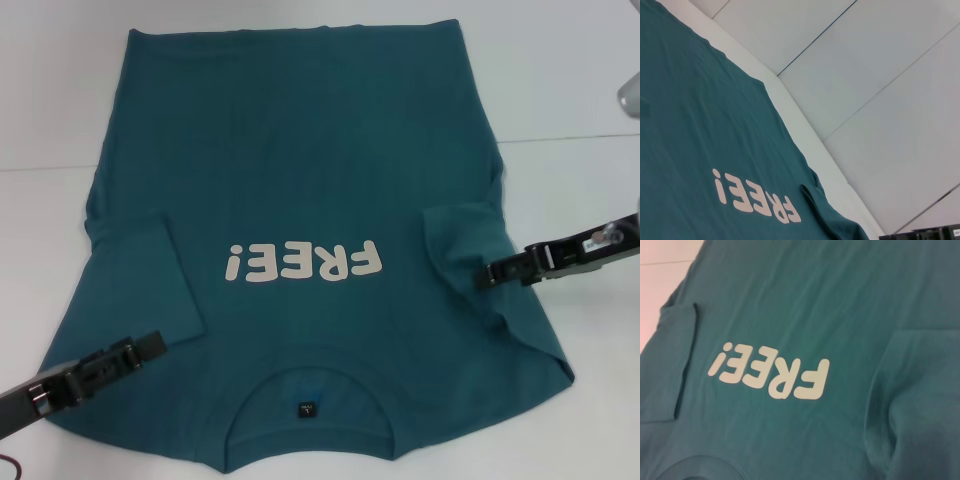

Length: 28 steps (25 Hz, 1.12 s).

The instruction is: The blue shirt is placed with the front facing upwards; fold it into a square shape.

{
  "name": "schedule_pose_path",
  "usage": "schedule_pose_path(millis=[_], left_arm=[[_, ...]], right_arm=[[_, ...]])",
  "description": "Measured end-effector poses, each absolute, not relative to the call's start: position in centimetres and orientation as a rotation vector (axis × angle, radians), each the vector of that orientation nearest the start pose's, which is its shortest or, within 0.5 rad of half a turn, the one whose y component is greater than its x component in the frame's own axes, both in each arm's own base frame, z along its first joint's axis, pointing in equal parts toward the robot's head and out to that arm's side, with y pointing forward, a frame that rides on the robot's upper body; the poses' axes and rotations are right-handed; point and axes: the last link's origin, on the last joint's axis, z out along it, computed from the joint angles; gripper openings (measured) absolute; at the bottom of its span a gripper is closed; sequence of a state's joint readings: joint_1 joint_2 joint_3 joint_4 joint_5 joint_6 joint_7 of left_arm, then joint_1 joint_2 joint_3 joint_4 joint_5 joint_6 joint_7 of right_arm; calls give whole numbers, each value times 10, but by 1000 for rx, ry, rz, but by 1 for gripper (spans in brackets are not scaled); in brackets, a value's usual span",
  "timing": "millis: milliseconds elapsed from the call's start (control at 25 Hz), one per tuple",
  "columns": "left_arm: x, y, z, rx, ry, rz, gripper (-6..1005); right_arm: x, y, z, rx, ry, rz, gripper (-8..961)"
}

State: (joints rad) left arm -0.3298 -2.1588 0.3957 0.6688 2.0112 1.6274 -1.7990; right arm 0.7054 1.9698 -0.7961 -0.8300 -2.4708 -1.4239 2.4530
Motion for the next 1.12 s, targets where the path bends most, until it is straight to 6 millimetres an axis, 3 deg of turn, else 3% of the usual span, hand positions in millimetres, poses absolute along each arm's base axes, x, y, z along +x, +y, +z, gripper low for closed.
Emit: schedule_pose_path(millis=[200,480,720,840,1000,1120], left_arm=[[-318,268,6,-2208,-1483,-1056,855],[-319,267,3,-2196,-1497,-1054,852],[-320,267,3,-2193,-1501,-1054,850],[-321,266,3,-2190,-1502,-1054,849],[-322,266,7,-2167,-1515,-1076,847],[-322,264,12,-2138,-1585,-1102,846]], right_arm=[[268,398,33,-2292,1568,54,916],[260,402,11,-2330,1544,23,915],[249,402,15,-2380,1522,53,915],[244,398,27,-2426,1492,209,916],[237,386,42,-2499,1421,572,916],[241,382,44,-2480,1451,663,916]])
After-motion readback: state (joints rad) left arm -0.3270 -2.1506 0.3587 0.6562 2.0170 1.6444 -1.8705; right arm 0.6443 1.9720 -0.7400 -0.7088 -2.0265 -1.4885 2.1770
